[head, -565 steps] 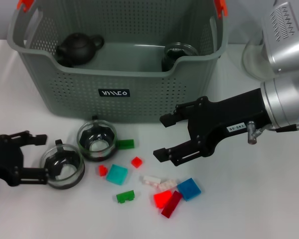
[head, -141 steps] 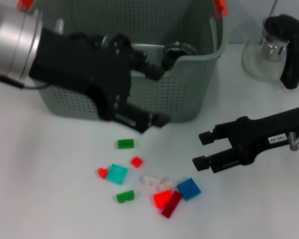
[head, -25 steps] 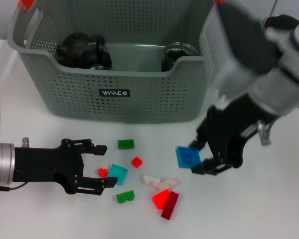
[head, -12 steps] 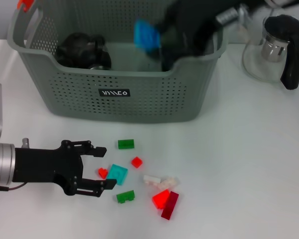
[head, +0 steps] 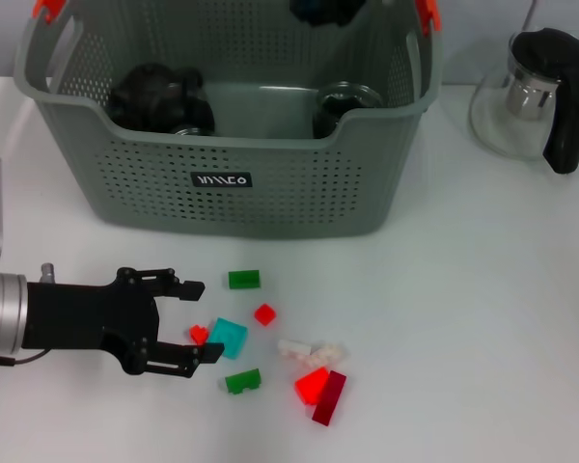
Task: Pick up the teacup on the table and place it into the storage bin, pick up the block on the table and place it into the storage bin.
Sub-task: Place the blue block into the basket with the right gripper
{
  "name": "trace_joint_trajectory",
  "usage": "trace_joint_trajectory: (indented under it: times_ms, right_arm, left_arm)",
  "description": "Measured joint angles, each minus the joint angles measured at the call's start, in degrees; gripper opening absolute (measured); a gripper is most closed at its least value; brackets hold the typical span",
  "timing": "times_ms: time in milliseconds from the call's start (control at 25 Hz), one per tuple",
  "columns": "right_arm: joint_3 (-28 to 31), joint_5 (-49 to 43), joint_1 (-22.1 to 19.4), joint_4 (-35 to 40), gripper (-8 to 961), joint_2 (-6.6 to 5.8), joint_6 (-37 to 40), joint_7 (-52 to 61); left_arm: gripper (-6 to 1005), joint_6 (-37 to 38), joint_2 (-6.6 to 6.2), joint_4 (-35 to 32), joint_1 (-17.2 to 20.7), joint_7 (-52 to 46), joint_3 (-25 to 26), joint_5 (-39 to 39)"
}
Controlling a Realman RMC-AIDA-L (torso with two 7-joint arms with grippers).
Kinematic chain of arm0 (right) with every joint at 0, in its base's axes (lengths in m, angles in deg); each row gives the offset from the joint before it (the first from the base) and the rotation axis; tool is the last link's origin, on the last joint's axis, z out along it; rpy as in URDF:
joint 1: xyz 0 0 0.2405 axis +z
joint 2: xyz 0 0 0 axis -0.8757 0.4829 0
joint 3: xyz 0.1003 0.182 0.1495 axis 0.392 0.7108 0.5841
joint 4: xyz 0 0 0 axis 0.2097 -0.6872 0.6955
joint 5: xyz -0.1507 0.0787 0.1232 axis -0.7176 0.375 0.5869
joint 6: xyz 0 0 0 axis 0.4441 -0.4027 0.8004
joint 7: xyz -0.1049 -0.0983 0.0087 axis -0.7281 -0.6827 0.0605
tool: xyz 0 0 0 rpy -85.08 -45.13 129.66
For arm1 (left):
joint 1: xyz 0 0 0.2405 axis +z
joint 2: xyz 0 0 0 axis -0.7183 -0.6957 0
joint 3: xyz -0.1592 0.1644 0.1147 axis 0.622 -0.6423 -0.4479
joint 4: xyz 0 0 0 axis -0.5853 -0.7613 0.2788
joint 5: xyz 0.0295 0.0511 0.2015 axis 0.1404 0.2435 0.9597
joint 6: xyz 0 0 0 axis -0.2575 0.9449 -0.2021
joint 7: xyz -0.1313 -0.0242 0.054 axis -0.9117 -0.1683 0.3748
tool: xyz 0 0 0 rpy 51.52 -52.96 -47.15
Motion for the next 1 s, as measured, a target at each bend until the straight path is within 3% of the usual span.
trace_joint_trajectory:
  times_ms: [280,880,1000]
  right_arm:
    - [-0.3,-8.2,0.3,-3.3,513,0.02,-2.9,7.2]
    - [0.0,-8.8,-0.3,-3.2,538,-0.03,-2.1,8.8]
    - [0.3,-8.8,-0.2,-3.0,598,-0.11,-2.5,9.0]
  left_arm:
    - [847,0.0,-0.03,0.0,0.0,0.0,0.1,0.0]
    - [847,-0.4,0.03,0.4,0.6,0.0,0.1,0.0]
    - [847,-0.3,0.04,0.4,0.7,0.0,0.1,0.0]
